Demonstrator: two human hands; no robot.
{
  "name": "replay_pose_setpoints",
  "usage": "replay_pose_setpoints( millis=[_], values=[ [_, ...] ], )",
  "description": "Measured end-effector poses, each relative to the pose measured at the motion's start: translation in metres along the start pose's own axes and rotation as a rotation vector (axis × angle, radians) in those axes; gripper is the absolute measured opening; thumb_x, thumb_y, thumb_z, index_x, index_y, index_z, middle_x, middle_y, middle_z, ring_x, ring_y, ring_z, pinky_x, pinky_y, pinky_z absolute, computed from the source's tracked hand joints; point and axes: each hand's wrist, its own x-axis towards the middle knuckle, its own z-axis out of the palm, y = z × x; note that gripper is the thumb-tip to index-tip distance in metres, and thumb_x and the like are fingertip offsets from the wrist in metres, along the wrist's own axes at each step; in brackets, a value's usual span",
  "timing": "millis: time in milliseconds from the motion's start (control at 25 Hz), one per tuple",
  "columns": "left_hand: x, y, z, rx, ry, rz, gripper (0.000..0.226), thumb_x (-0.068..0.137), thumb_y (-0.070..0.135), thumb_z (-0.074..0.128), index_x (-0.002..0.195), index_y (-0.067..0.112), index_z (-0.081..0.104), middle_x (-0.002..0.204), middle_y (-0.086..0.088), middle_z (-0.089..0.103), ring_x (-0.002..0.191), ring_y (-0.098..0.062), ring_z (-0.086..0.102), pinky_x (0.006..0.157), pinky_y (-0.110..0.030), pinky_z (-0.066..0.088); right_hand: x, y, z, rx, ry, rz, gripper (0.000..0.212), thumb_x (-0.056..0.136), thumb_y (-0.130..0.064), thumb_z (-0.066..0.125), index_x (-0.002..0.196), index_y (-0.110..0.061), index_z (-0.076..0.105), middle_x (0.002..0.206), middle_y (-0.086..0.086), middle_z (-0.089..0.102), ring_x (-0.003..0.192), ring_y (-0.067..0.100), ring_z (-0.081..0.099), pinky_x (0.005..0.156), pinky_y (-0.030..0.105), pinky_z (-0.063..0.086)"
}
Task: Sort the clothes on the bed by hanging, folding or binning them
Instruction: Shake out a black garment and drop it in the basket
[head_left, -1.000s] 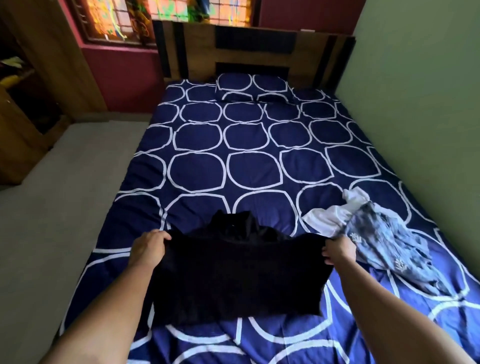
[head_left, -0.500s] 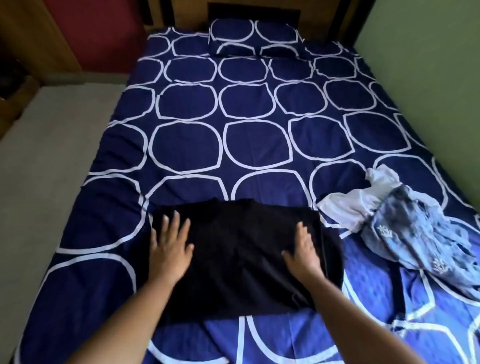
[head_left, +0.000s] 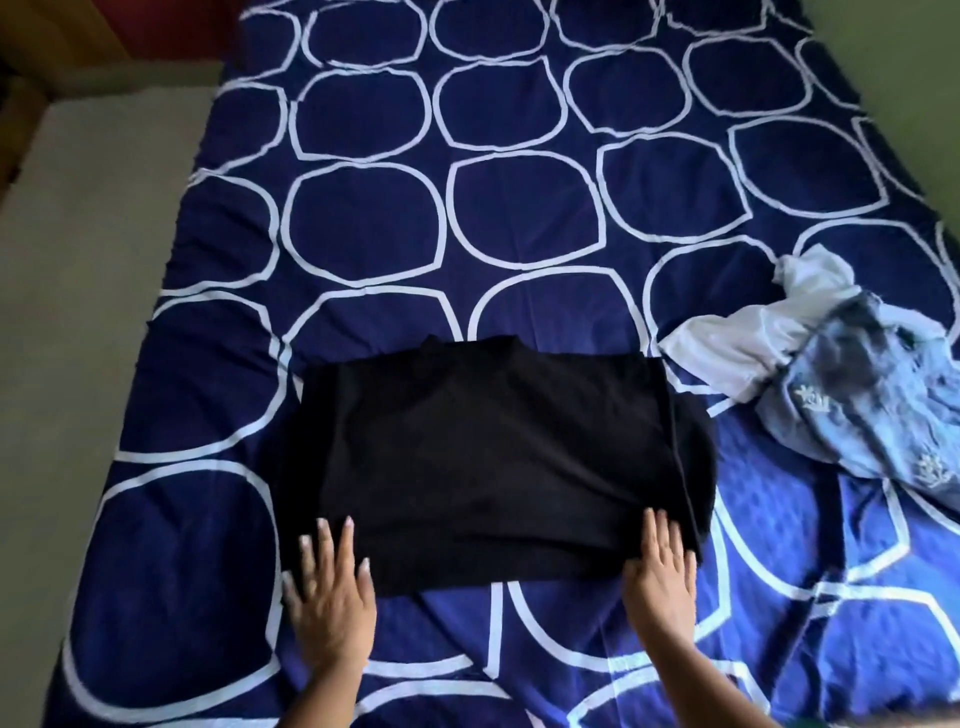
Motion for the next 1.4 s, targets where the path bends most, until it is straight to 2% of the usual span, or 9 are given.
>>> replay_pose_setpoints(
  millis=[120,240,480,640,760,840,1040,1200,1400],
  values=[
    [0.001,-0.003,-0.016,-0.389,0.249,-0.407,0.053,0.088,0.039,0.054,0.128,0.004,0.056,0.127,-0.027,0.054,0.111,-0.047,0.053,0.093,-0.052,0.039,-0.002,-0.007,-0.011,0.304,0.249,0.270,0.072,0.072,-0.024,0.034,0.140,-0.003,0.043,0.142,0.021,0.044,0.130,0.039,0.040,0.108,0.046,0.029],
    [-0.001,-0.026,-0.020,-0.530,0.171,-0.503,0.055,0.083,0.047,0.054,0.104,-0.002,0.068,0.094,-0.026,0.069,0.089,-0.043,0.064,0.077,-0.045,0.048,0.001,0.004,-0.021,0.423,0.316,0.478,0.060,0.073,-0.022,0.043,0.128,-0.001,0.051,0.122,0.029,0.055,0.110,0.048,0.052,0.095,0.052,0.039],
    [-0.001,-0.041,-0.034,-0.731,0.053,-0.669,0.032,0.092,0.020,0.062,0.109,-0.007,0.062,0.102,-0.026,0.067,0.098,-0.040,0.063,0.084,-0.042,0.046,0.015,0.017,-0.041,0.495,0.130,0.525,0.024,0.080,0.001,0.064,0.104,-0.001,0.067,0.100,0.027,0.066,0.097,0.044,0.061,0.080,0.041,0.045],
    [-0.006,-0.049,-0.037,-1.099,0.171,-0.807,0.028,0.100,0.012,0.047,0.116,-0.011,0.047,0.096,-0.027,0.059,0.082,-0.031,0.061,0.058,-0.020,0.054,0.022,0.043,-0.052,0.439,0.160,0.590,0.016,0.080,0.005,0.058,0.094,0.006,0.066,0.087,0.034,0.064,0.088,0.050,0.061,0.079,0.047,0.048],
    [-0.024,-0.057,-0.032,-1.256,0.049,-0.922,0.018,0.102,0.003,0.032,0.098,0.004,0.050,0.084,-0.024,0.051,0.049,-0.024,0.064,0.046,-0.018,0.052,0.015,0.050,-0.054,0.424,0.099,0.557,0.020,0.078,0.004,0.060,0.097,0.007,0.067,0.090,0.034,0.064,0.090,0.049,0.061,0.077,0.045,0.049],
    [-0.034,-0.053,-0.034,-1.290,-0.038,-0.938,0.021,0.101,0.003,0.029,0.100,0.014,0.047,0.091,-0.021,0.049,0.053,-0.026,0.065,0.056,-0.022,0.054,0.006,0.040,-0.046,0.403,0.112,0.527,0.034,0.083,-0.002,0.061,0.116,0.004,0.060,0.115,0.032,0.058,0.106,0.049,0.055,0.089,0.050,0.044],
    [-0.026,-0.037,-0.039,-1.349,-0.004,-0.896,0.037,0.095,0.023,0.059,0.131,0.017,0.052,0.105,-0.001,0.059,0.081,-0.015,0.056,0.087,-0.031,0.044,-0.046,-0.023,-0.004,0.071,0.221,-0.158,0.067,0.080,-0.037,0.045,0.141,-0.009,0.037,0.147,0.018,0.038,0.133,0.033,0.031,0.107,0.043,0.024],
    [-0.022,-0.034,-0.053,-1.408,-0.134,-0.980,0.026,0.090,0.017,0.065,0.115,0.012,0.062,0.088,-0.006,0.058,0.074,-0.015,0.053,0.073,-0.024,0.048,-0.108,-0.099,0.031,0.070,-0.016,-0.661,0.081,0.065,-0.033,0.065,0.139,-0.015,0.038,0.147,0.006,0.041,0.136,0.022,0.030,0.111,0.032,0.015],
    [-0.039,-0.014,-0.082,-1.472,-0.396,-0.878,0.009,0.092,0.013,0.059,0.095,0.013,0.068,0.078,-0.002,0.071,0.062,-0.009,0.062,0.064,-0.020,0.047,-0.166,-0.201,0.033,0.053,-0.200,-0.998,0.101,0.054,-0.046,0.071,0.144,-0.020,0.035,0.141,0.001,0.051,0.129,0.014,0.049,0.105,0.028,0.039]
  ],
)
